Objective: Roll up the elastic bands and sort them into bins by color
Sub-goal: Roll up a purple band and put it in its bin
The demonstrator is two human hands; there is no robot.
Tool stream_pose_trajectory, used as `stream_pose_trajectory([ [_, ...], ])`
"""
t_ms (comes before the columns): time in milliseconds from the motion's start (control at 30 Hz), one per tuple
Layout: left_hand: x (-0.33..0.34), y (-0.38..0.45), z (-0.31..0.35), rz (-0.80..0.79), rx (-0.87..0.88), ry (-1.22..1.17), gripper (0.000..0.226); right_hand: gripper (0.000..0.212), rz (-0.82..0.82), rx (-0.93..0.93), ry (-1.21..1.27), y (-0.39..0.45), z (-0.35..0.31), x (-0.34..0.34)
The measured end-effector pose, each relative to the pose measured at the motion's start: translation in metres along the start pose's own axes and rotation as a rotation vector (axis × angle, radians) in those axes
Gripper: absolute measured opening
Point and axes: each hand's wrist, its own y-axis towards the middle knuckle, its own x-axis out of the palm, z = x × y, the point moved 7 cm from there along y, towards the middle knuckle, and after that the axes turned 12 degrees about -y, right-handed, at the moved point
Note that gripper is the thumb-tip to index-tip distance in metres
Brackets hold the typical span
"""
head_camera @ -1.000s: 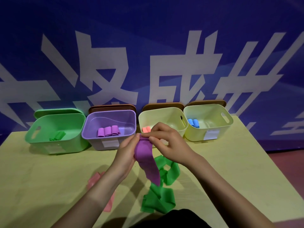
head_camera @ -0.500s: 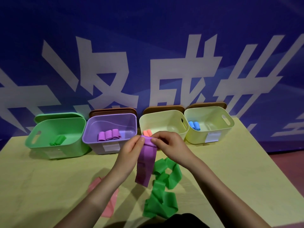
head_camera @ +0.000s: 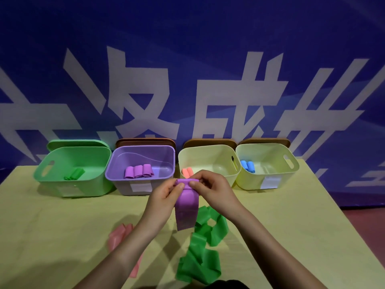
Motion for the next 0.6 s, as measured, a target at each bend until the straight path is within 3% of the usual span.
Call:
stream_pose_trajectory([
  [67,-0.001,-0.001,-0.001,-0.017,-0.014,0.001,0.013,0.017,-0.022,-0.034,-0.002,0.0,-0.002,0.002],
  [167,-0.007,-0.005,0.003,0.027,0.085,0.114,0.023,0.008,-0.015,-0.11,-0.027,-0.002,-0.01,0.005],
  [267,-0.012,-0.006,0.006,0.071,0.136,0.062,0.023,0.012,0.059,-0.121,0.003,-0.001,-0.014,0.007],
  [333,-0.011,-0.003,0.007,0.087,0.087,-0.049,0.014,0.007,0.095,-0.096,0.077,0.0,-0.015,0.008],
  [433,-0.007,-0.002,0.0,0.093,-0.072,-0.22,0.017,0.009,0.15,-0.117,0.071,0.0,-0.018,0.004],
  [533,-0.001,-0.004,-0.007,0.086,-0.225,-0.369,0.019,0.017,0.2,-0.195,-0.053,-0.002,-0.025,-0.006],
  [600,-0.001,-0.003,-0.007,0.117,-0.199,-0.367,0.025,0.02,0.228,-0.304,-0.197,-0.005,-0.033,-0.009],
])
